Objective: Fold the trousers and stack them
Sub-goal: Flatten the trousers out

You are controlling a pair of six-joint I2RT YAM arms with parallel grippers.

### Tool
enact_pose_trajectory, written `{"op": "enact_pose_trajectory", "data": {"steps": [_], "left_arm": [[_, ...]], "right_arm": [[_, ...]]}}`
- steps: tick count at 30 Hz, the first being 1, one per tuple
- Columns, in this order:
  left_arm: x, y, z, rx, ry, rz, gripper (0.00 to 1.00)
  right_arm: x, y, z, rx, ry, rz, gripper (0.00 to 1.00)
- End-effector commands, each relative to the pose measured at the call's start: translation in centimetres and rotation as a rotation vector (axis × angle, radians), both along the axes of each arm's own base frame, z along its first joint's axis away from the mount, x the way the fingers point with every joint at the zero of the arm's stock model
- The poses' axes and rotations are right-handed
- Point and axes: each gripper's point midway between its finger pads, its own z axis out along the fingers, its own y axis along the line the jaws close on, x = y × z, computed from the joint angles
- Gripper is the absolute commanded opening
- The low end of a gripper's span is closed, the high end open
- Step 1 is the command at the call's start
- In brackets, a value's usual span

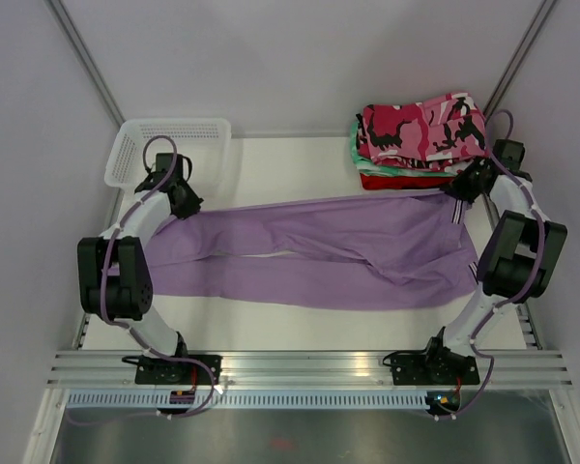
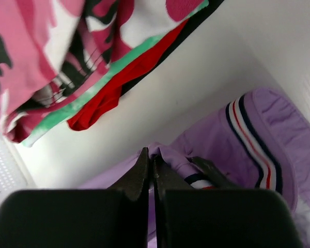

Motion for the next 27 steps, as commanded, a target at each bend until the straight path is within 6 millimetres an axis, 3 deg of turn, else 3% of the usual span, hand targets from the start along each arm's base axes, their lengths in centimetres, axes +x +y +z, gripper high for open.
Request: {"op": "enact_pose_trajectory", "data": {"steps": [1,4,6,7,10,11,13,14,15,16,17,19,20,22,23,26,27], "left_arm": [[-0.2,4.3,-0.6,0.182,0.059,0.007,0.04],[-0.3,4.2,-0.9,0.19,0.07,-0.027,0.22],[-0.2,4.3,0.3,0.196,0.045,-0.027,0.46],[-0.2,4.3,0.9,0.2,0.036,-0.029,0.63],[-0.1,3.9,4.7,0.195,-0.034,-0.046,0.8],[-0.3,3.6,7.0,0.191,-0.09,-0.055,0.81],[-0.8,1.8,9.0,0.178,-0.14,-0.115,0.82],[-1.4,0.3,9.4,0.185,-0.149,-0.154,0.82],[-2.2,-1.1,10.5,0.205,-0.178,-0.165,0.82],[-2.9,-1.5,10.3,0.209,-0.172,-0.159,0.82],[-4.3,-1.8,8.4,0.198,-0.128,-0.149,0.82],[-6.0,-1.7,7.1,0.125,-0.137,-0.041,0.81],[-7.8,-1.2,4.3,0.114,-0.082,0.01,0.81],[-9.0,0.6,3.0,0.08,-0.081,0.167,0.79],[-10.1,1.4,1.1,0.068,-0.046,0.214,0.78],[-10.1,4.1,-1.0,-0.072,-0.06,0.365,0.71],[-8.9,5.2,-0.6,-0.133,-0.121,0.399,0.69]], "right_arm": [[1.6,-6.7,-0.7,-0.216,0.03,-0.101,0.0],[1.4,-6.7,-2.3,-0.227,0.06,-0.073,0.0],[1.3,-6.5,-2.1,-0.236,0.043,-0.056,0.05],[1.8,-6.6,-1.4,-0.25,0.008,-0.043,0.06],[2.9,-5.4,2.0,-0.258,-0.101,0.036,0.32],[3.4,-5.0,4.4,-0.273,-0.153,0.057,0.6],[3.5,-2.9,6.7,-0.283,-0.197,0.132,0.77],[3.0,-2.1,9.0,-0.31,-0.24,0.147,0.89],[2.8,-0.5,9.8,-0.317,-0.258,0.18,0.93],[2.4,0.3,10.6,-0.327,-0.275,0.196,0.96],[1.1,1.3,11.5,-0.333,-0.293,0.205,0.98],[-0.3,2.8,11.6,-0.317,-0.302,0.218,0.98],[-2.0,3.6,10.9,-0.294,-0.291,0.211,0.98],[-3.2,4.7,9.9,-0.275,-0.287,0.227,0.98],[-4.6,5.1,8.3,-0.264,-0.26,0.233,0.98],[-6.5,6.3,5.8,-0.223,-0.227,0.236,0.96],[-6.8,6.6,5.3,-0.198,-0.219,0.222,0.96]]}}
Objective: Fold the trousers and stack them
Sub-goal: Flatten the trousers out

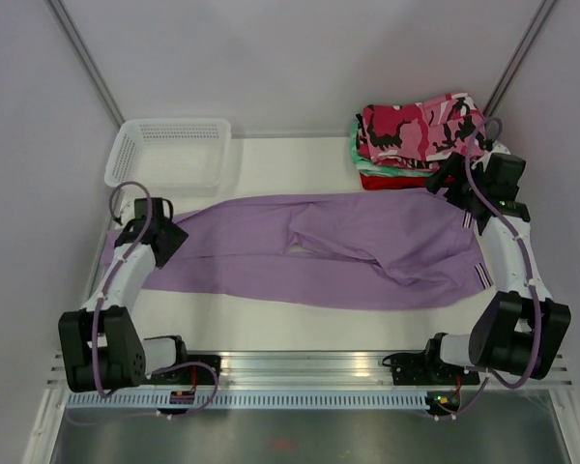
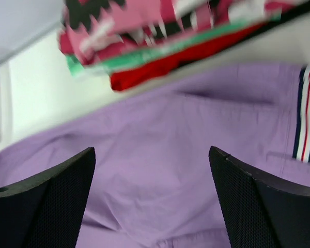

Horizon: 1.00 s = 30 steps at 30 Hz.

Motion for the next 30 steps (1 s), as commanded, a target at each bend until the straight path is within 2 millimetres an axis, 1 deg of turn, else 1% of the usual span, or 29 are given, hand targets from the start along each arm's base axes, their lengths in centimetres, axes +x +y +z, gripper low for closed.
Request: {"op": "enact_pose_trajectory", "data": {"steps": [1,2,3,4,5,6,7,8,9,11,12,14,15,18,19,21,23,26,27,30], "left_arm": [[2.0,2.7,-0.6,-0.17,-0.133,0.208,0.66],[2.2,3.2,-0.6,-0.18,-0.139,0.229,0.61],[2.4,4.2,-0.7,-0.168,-0.141,0.268,0.55],[2.6,4.8,-0.8,-0.172,-0.144,0.302,0.46],[3.0,5.4,-1.3,-0.167,-0.131,0.324,0.44],[2.9,6.5,-1.7,-0.154,-0.121,0.366,0.41],[3.1,7.1,-2.0,-0.16,-0.116,0.396,0.38],[3.5,7.7,-2.9,-0.164,-0.096,0.413,0.38],[3.4,8.7,-3.4,-0.177,-0.09,0.439,0.38],[3.8,9.8,-3.7,-0.189,-0.093,0.461,0.38],[3.6,11.0,-4.1,-0.197,-0.09,0.492,0.38],[4.2,12.2,-3.7,-0.196,-0.128,0.503,0.39],[3.9,13.4,-3.6,-0.189,-0.133,0.53,0.4],[4.1,15.5,-2.8,-0.175,-0.164,0.561,0.46],[4.3,15.9,-2.8,-0.176,-0.168,0.567,0.48],[4.6,16.7,-2.8,-0.164,-0.182,0.578,0.49],[4.7,17.2,-3.2,-0.156,-0.165,0.594,0.49],[4.1,18.3,-4.3,-0.133,-0.114,0.633,0.49],[4.3,18.6,-4.3,-0.136,-0.12,0.633,0.49],[4.1,19.3,-5.4,-0.165,-0.114,0.637,0.5]], "right_arm": [[-1.7,1.0,-5.0,0.08,0.108,-0.008,0.95],[-2.6,1.3,-6.2,0.096,0.135,-0.013,0.93],[-2.9,1.3,-7.0,0.099,0.148,-0.024,0.92],[-3.4,1.2,-7.8,0.096,0.167,-0.033,0.91],[-4.1,1.2,-8.9,0.092,0.196,-0.045,0.91],[-4.4,0.9,-9.5,0.085,0.21,-0.058,0.91],[-4.5,1.0,-9.8,0.084,0.219,-0.055,0.91],[-4.6,1.1,-10.3,0.091,0.232,-0.055,0.91],[-4.5,1.2,-10.3,0.095,0.229,-0.052,0.91],[-4.3,1.2,-10.3,0.109,0.226,-0.057,0.91],[-3.9,1.1,-10.1,0.109,0.212,-0.06,0.91],[-3.6,1.2,-10.2,0.122,0.206,-0.061,0.91],[-3.3,1.2,-10.1,0.125,0.199,-0.06,0.91],[-2.9,1.4,-10.7,0.143,0.213,-0.054,0.91],[-2.7,1.3,-10.9,0.145,0.218,-0.052,0.91],[-2.6,1.3,-11.1,0.137,0.228,-0.053,0.91],[-2.5,1.1,-11.1,0.134,0.226,-0.061,0.91],[-2.3,1.0,-11.0,0.139,0.219,-0.069,0.91],[-2.2,1.1,-11.1,0.138,0.217,-0.07,0.91],[-2.2,0.9,-11.7,0.138,0.237,-0.075,0.91]]}}
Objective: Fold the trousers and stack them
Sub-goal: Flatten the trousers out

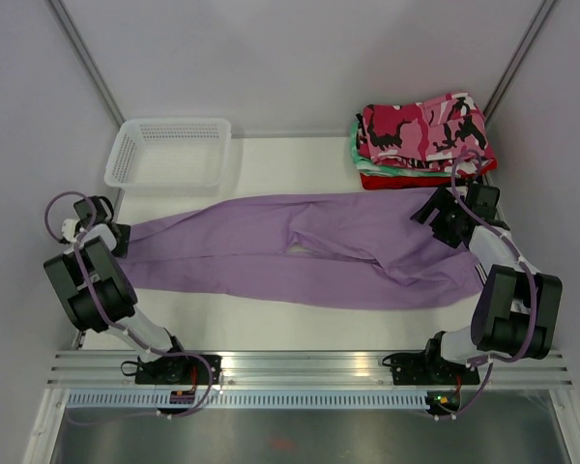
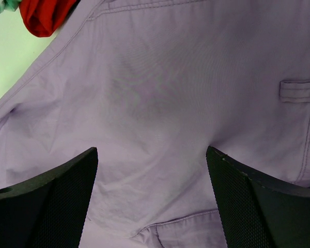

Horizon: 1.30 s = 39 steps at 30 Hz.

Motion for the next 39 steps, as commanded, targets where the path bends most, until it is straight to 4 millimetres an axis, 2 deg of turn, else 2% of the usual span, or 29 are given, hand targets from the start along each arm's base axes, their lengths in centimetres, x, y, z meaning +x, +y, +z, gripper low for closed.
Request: {"op": "enact_pose_trajectory", "data": {"steps": [1,5,8,12,13,15,18,25,31,32,33,34,35,39], "left_arm": [[0.5,2.1,0.1,0.012,-0.029,0.037,0.5],[0.6,2.7,-0.4,0.035,-0.021,0.017,0.51],[1.0,3.1,-0.6,0.059,-0.021,-0.006,0.47],[1.6,3.6,-0.5,0.094,-0.031,-0.032,0.34],[1.8,3.8,-0.6,0.098,-0.032,-0.033,0.26],[2.2,3.9,-0.4,0.11,-0.046,-0.045,0.22],[2.7,4.3,-0.1,0.127,-0.056,-0.059,0.03],[3.6,4.8,2.2,0.181,-0.101,-0.094,0.02],[5.8,5.4,6.6,0.235,-0.209,-0.111,0.02],[6.1,5.6,6.4,0.225,-0.211,-0.101,0.02],[6.8,6.0,7.2,0.23,-0.23,-0.1,0.02],[7.3,5.8,6.7,0.208,-0.231,-0.104,0.02],[8.0,6.1,7.3,0.213,-0.247,-0.104,0.02],[9.8,6.1,7.4,0.216,-0.264,-0.118,0.03]], "right_arm": [[1.7,-0.4,1.0,-0.012,-0.042,-0.008,0.91],[1.9,-0.7,1.0,-0.023,-0.039,-0.021,0.92],[2.0,-0.8,1.0,-0.024,-0.036,-0.024,0.91],[2.1,-1.0,1.1,-0.034,-0.036,-0.03,0.91],[2.1,-1.0,1.1,-0.035,-0.034,-0.031,0.91],[2.1,-1.1,1.1,-0.04,-0.032,-0.032,0.91],[2.0,-1.2,1.0,-0.044,-0.027,-0.035,0.91],[2.4,-1.5,1.5,-0.056,-0.029,-0.039,0.9],[3.0,-1.7,1.8,-0.068,-0.039,-0.034,0.9],[3.1,-1.8,1.8,-0.07,-0.039,-0.032,0.9],[3.4,-1.8,1.8,-0.071,-0.041,-0.031,0.9],[3.6,-1.9,1.8,-0.073,-0.044,-0.03,0.9],[3.9,-2.0,2.0,-0.076,-0.05,-0.029,0.9],[4.8,-1.9,2.0,-0.068,-0.066,-0.012,0.9]]}}
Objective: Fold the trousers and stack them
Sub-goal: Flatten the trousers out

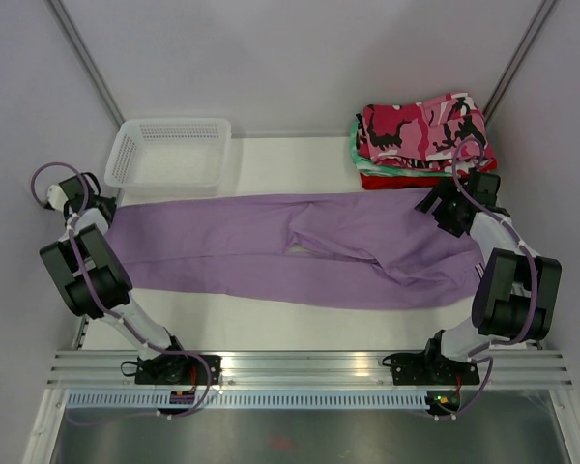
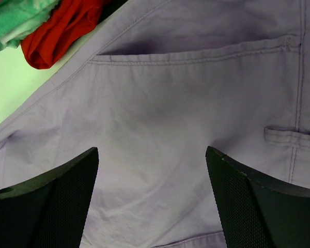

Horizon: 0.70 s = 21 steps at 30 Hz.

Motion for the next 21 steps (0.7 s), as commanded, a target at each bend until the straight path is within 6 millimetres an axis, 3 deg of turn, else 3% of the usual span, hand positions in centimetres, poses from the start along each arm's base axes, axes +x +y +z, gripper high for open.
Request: {"op": "enact_pose_trajectory", "data": {"steps": [1,4,5,6,8,10,11,12,15,17,18,19,20,21], "left_arm": [[3.3,1.6,2.6,0.064,-0.096,-0.008,0.06],[4.3,0.8,3.6,0.094,-0.102,-0.06,0.25],[4.3,0.7,4.0,0.113,-0.095,-0.069,0.49],[4.1,0.5,4.4,0.126,-0.09,-0.068,0.65],[3.3,-0.2,6.3,0.148,-0.095,-0.074,0.85],[2.1,-1.4,7.0,0.136,-0.092,-0.088,0.9],[1.4,-2.1,9.5,0.153,-0.129,-0.094,0.91],[0.4,-3.0,9.3,0.142,-0.108,-0.104,0.92],[-2.0,-6.8,12.0,0.19,-0.11,-0.173,0.93],[-4.2,-10.3,11.5,0.19,-0.039,-0.237,0.94],[-5.0,-11.5,10.7,0.186,0.004,-0.26,0.94],[-5.2,-14.0,9.9,0.166,0.026,-0.328,0.94],[-6.0,-15.7,8.8,0.132,0.05,-0.375,0.94],[-7.3,-17.4,7.4,0.096,0.063,-0.415,0.94]], "right_arm": [[2.2,-0.3,1.7,-0.024,-0.068,0.026,0.9],[2.3,-0.2,1.7,-0.027,-0.06,0.047,0.9],[2.3,-0.2,1.9,-0.029,-0.064,0.053,0.9],[2.4,-0.1,2.3,-0.039,-0.071,0.067,0.91],[2.1,-0.2,2.8,-0.051,-0.069,0.076,0.92],[1.9,-0.1,3.4,-0.054,-0.063,0.09,0.94],[1.8,0.0,4.1,-0.054,-0.073,0.091,0.94],[1.7,0.1,4.8,-0.053,-0.084,0.092,0.95],[0.6,0.0,6.0,-0.071,-0.097,0.067,0.98],[-0.5,-0.8,6.6,-0.108,-0.085,0.026,0.98],[-1.1,-1.0,6.6,-0.115,-0.071,0.002,0.98],[-2.1,-1.5,6.3,-0.123,-0.038,-0.034,0.98],[-2.7,-1.4,7.2,-0.106,-0.059,-0.068,0.98],[-3.7,-1.2,6.5,-0.088,-0.044,-0.083,0.98]]}}
